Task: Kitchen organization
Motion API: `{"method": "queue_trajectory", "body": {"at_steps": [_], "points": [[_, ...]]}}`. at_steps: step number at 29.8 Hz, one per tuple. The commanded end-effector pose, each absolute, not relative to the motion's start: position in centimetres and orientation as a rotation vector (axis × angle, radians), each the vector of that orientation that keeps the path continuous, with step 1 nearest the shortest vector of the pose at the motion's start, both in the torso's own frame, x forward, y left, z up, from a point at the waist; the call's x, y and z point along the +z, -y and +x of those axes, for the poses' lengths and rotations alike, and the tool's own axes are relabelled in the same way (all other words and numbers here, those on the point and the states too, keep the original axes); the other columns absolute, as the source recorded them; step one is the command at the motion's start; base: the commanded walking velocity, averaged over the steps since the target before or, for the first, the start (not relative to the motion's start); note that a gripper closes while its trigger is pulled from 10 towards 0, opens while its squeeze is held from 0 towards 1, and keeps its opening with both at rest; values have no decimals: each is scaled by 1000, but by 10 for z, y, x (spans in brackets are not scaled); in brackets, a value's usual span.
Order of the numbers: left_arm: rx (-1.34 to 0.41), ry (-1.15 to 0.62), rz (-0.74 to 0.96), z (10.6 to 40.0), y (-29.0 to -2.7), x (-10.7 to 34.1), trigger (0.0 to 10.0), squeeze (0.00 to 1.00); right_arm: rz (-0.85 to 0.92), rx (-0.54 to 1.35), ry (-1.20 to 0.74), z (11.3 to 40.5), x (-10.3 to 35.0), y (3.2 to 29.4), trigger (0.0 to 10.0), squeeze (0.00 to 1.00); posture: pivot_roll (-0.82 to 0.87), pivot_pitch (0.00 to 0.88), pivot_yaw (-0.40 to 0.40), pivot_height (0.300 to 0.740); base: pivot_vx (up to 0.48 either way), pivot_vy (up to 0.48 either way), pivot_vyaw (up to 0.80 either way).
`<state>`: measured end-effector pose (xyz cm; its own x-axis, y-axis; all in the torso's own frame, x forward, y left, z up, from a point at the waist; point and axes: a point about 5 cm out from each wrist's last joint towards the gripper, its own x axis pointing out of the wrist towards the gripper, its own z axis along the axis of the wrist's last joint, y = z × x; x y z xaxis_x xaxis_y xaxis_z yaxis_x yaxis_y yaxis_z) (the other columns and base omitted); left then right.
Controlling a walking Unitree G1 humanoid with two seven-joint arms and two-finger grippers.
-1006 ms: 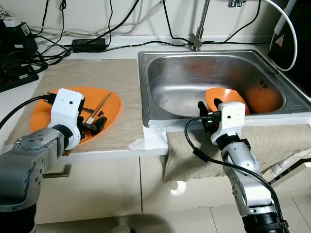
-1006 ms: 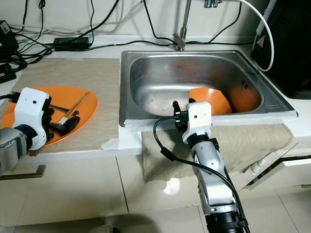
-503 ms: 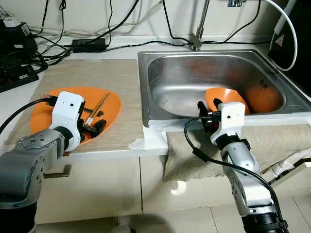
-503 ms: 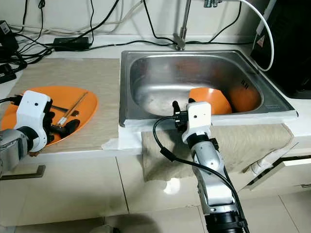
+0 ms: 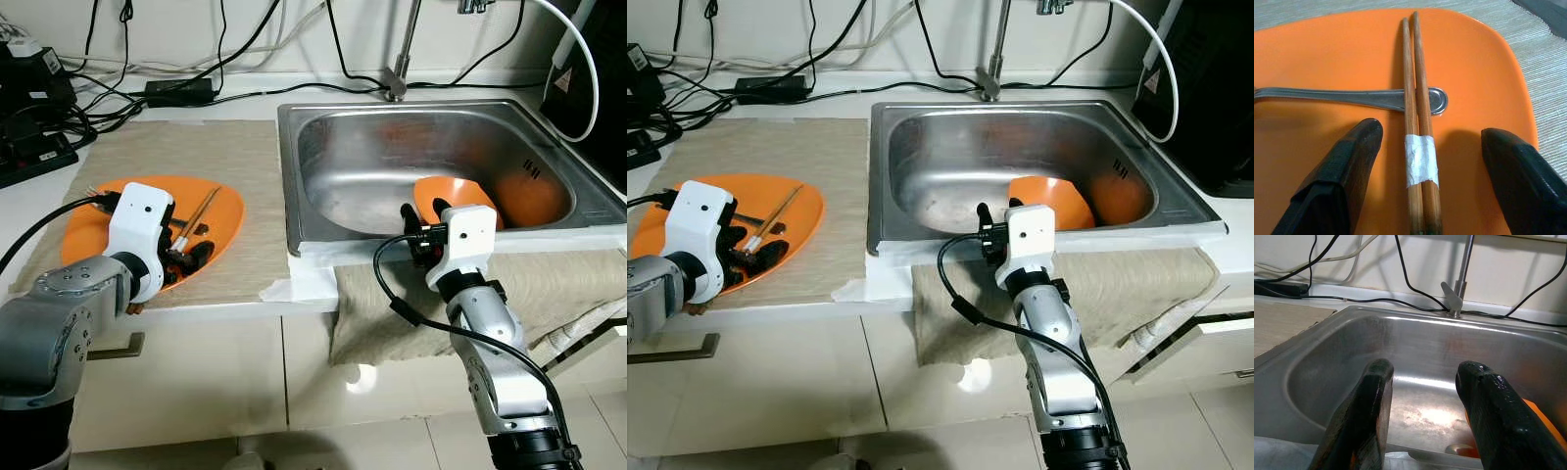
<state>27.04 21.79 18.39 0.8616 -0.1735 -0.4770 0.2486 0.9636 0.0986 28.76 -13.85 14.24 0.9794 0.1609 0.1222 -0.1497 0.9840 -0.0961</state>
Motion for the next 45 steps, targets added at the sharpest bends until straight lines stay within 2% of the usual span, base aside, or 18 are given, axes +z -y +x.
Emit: {"method": "queue_trajectory", "body": {"at_steps": [1,37,38,39,40,41,42,45], "points": [[-248,-499,150,272,-216,182,0,0,-82,144,149,290,147,139,10000,0,115,2,29,740,0,0,0],[-238,-386,219,283,-218,195,0,0,-77,141,139,291,146,139,10000,0,112,14,32,740,0,0,0],[-234,-379,234,284,-218,196,3373,0,-77,141,139,291,146,139,10000,0,113,14,31,740,0,0,0],[-229,-376,246,284,-219,197,7216,0,-77,141,138,291,146,139,10000,0,113,14,31,740,0,0,0],[-221,-371,245,284,-219,198,8863,953,-77,141,138,291,146,139,10000,0,113,14,31,740,0,0,0],[-216,-367,241,284,-219,198,8863,953,-77,141,138,291,146,139,10000,0,113,14,31,740,0,0,0],[-219,-364,248,284,-220,199,10000,1000,-77,142,137,291,146,139,10000,0,114,15,31,740,0,0,0],[-224,-365,248,284,-220,200,10000,1000,-78,143,136,291,146,139,10000,0,117,17,31,740,0,0,0]]}}
